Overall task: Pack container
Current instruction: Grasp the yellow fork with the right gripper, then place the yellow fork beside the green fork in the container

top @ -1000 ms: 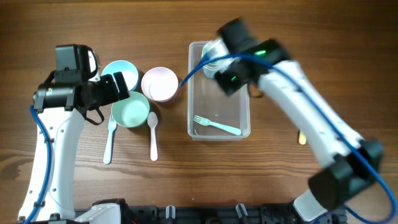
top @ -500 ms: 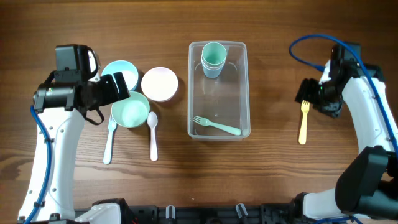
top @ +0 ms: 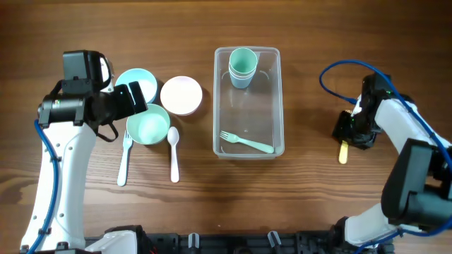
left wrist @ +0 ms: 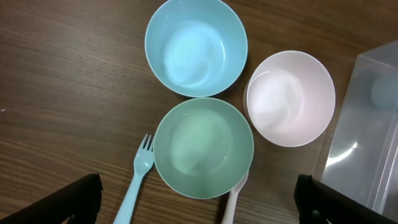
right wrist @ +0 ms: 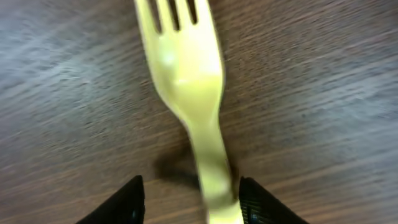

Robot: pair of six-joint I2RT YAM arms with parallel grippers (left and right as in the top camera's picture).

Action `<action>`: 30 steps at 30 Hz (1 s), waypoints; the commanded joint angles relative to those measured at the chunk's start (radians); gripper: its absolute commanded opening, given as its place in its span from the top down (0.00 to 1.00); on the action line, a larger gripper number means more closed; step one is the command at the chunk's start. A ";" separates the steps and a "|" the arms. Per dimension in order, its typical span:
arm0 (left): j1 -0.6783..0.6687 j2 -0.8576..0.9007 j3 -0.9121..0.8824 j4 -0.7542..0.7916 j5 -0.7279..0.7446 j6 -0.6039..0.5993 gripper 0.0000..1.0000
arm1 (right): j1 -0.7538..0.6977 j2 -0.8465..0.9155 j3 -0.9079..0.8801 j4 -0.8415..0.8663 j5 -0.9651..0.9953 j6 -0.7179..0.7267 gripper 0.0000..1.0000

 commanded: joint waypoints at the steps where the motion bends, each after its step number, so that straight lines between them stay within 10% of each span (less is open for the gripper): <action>1: 0.005 0.004 0.014 0.002 -0.002 0.013 0.00 | -0.003 0.068 -0.005 0.019 0.048 0.001 0.62; 8: 0.005 0.004 0.014 0.002 -0.002 0.013 0.00 | -0.002 0.074 0.000 0.050 0.096 0.000 0.96; 21: 0.005 0.004 0.014 0.002 -0.002 0.013 0.00 | 0.161 -0.349 0.169 -0.097 0.056 -0.001 0.96; 30: 0.005 0.004 0.014 0.003 -0.002 0.013 0.00 | 0.807 -0.514 0.247 -0.098 -0.095 -0.752 0.96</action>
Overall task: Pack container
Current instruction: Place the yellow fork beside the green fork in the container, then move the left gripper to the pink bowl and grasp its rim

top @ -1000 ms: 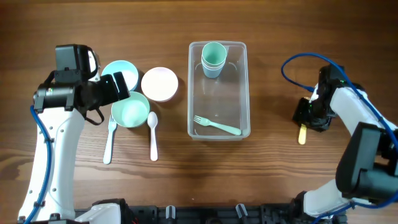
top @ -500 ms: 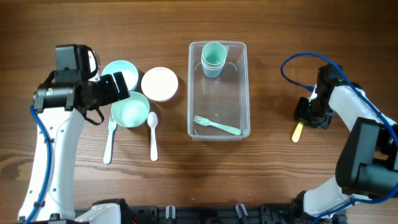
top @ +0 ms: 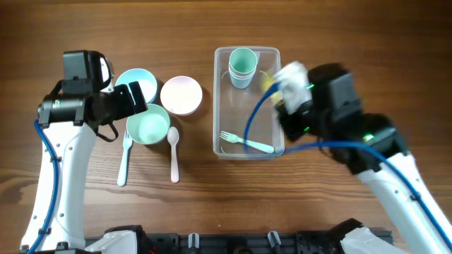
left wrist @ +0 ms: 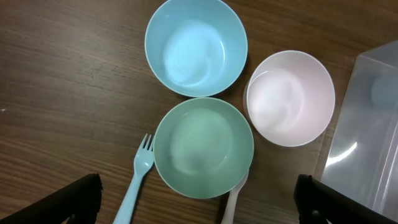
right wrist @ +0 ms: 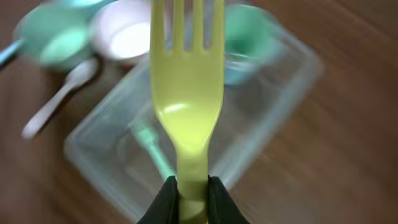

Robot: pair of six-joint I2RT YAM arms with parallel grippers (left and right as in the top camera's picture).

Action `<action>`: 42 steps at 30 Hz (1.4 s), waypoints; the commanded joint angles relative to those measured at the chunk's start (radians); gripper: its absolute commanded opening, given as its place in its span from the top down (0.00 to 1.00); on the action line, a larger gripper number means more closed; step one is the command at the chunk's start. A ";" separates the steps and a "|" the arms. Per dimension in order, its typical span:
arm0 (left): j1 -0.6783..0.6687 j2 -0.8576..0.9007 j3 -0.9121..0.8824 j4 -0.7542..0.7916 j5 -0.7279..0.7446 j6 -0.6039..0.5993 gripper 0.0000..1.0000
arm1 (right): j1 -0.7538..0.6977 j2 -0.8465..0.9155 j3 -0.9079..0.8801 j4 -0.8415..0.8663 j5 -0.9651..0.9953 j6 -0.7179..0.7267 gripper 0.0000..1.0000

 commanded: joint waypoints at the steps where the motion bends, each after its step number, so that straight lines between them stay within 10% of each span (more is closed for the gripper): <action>1: 0.005 0.004 0.014 0.003 -0.002 0.013 0.00 | 0.122 0.065 0.009 -0.003 -0.006 -0.370 0.96; 12: 0.005 0.004 0.014 0.002 -0.002 0.013 0.00 | 0.130 0.503 0.009 0.026 0.154 -0.560 0.95; 16: 0.005 0.004 0.014 0.002 -0.002 0.013 0.00 | 0.135 0.512 0.009 0.026 0.196 -0.554 0.71; 20: 0.005 0.004 0.014 0.002 -0.002 0.013 0.00 | 0.190 0.507 0.012 0.031 0.257 -0.530 0.75; 25: 0.005 0.004 0.014 0.003 -0.002 0.013 0.00 | 0.207 0.470 0.121 0.034 0.481 -0.043 0.82; 32: 0.005 0.003 0.014 0.003 -0.002 0.013 0.00 | -0.073 0.058 0.184 -0.100 0.315 0.632 0.34; 42: 0.005 0.004 0.014 -0.013 0.101 0.012 0.00 | -0.600 0.024 0.161 -0.308 0.151 0.618 0.00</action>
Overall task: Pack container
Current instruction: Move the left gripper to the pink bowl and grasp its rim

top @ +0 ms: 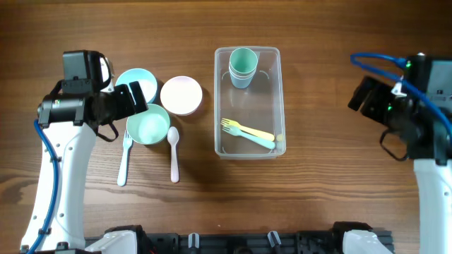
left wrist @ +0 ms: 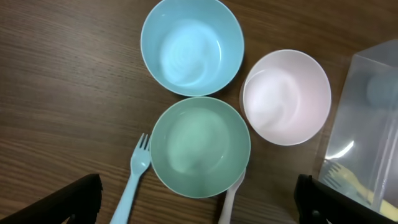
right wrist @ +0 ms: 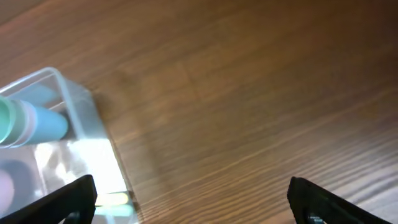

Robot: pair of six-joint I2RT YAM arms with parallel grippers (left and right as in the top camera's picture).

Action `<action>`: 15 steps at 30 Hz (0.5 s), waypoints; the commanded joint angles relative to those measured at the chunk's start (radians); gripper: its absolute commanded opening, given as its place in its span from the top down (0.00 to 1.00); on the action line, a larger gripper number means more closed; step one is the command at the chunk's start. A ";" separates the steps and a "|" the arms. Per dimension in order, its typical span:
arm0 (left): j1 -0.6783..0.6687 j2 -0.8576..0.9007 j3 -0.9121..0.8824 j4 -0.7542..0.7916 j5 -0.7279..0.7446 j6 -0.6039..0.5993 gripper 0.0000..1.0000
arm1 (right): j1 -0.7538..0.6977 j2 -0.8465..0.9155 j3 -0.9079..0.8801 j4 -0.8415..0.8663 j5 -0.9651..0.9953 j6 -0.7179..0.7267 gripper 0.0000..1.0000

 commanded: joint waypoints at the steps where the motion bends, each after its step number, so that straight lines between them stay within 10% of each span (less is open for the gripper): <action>1: 0.005 0.004 0.014 -0.056 0.166 0.012 0.00 | -0.045 0.083 -0.014 -0.008 -0.071 0.000 0.00; 7: -0.007 0.004 0.015 0.012 0.398 0.013 0.03 | -0.045 0.199 -0.014 -0.003 -0.075 0.000 0.00; 15: -0.230 0.148 0.263 -0.139 0.096 0.013 0.01 | -0.045 0.271 -0.014 0.005 -0.075 0.000 0.00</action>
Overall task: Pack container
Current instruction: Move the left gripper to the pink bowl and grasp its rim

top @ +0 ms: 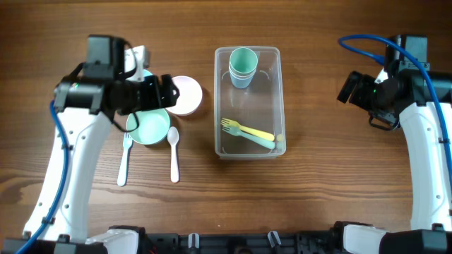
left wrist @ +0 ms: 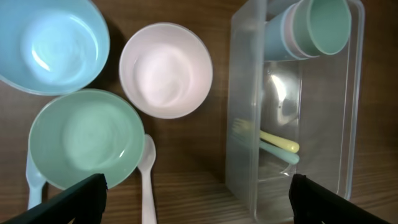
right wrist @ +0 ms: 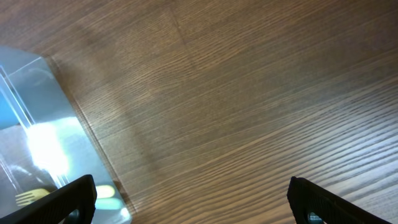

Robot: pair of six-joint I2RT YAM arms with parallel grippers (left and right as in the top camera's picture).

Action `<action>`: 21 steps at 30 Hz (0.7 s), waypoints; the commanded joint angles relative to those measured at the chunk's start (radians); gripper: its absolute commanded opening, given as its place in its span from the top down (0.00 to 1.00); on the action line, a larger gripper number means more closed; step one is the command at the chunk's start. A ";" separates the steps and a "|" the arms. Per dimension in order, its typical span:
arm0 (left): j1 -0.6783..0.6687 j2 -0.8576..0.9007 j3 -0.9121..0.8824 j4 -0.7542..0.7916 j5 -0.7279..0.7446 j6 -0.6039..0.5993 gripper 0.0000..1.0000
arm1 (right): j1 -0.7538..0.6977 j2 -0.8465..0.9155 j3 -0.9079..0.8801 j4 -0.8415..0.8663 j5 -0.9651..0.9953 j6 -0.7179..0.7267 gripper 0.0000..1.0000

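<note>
The clear container [top: 277, 106] stands mid-table and holds stacked cups [top: 242, 67] plus a yellow fork [top: 256, 131] lying against a green fork [top: 265, 142]. To its left sit a pink bowl [top: 186, 96], a green bowl [top: 148, 127] and a blue bowl [left wrist: 50, 43], with a white spoon [top: 174, 152] and a blue fork [top: 124, 161] below them. My left gripper [left wrist: 198, 199] hangs open above the pink bowl and the container's left wall, holding nothing. My right gripper [right wrist: 193, 199] is open over bare wood to the right of the container.
The blue bowl is mostly covered by my left arm in the overhead view. The right wrist view catches only the container's right wall [right wrist: 43, 124] and the fork tines [right wrist: 28, 198]. Wood table [top: 332, 176] stretches right and in front of the container.
My left gripper has moved right, from above the three bowls to above the pink bowl and the container's left side. The right arm has shifted slightly toward the far edge. Both stay open.
My right gripper first stood open around the yellow fork on the table at the right. Then it was shut on the fork over the container. Later the fork lay in the container beside the green one and the gripper was back right, open. The left gripper has only now shifted.
</note>
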 commanded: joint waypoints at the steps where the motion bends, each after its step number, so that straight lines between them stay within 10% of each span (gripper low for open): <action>1: -0.101 0.132 0.141 -0.061 -0.163 0.019 0.01 | -0.004 0.013 -0.011 0.004 -0.009 0.000 0.00; 21: -0.263 0.537 0.137 0.092 -0.282 0.280 0.23 | -0.004 0.014 -0.011 0.158 -0.009 0.000 0.00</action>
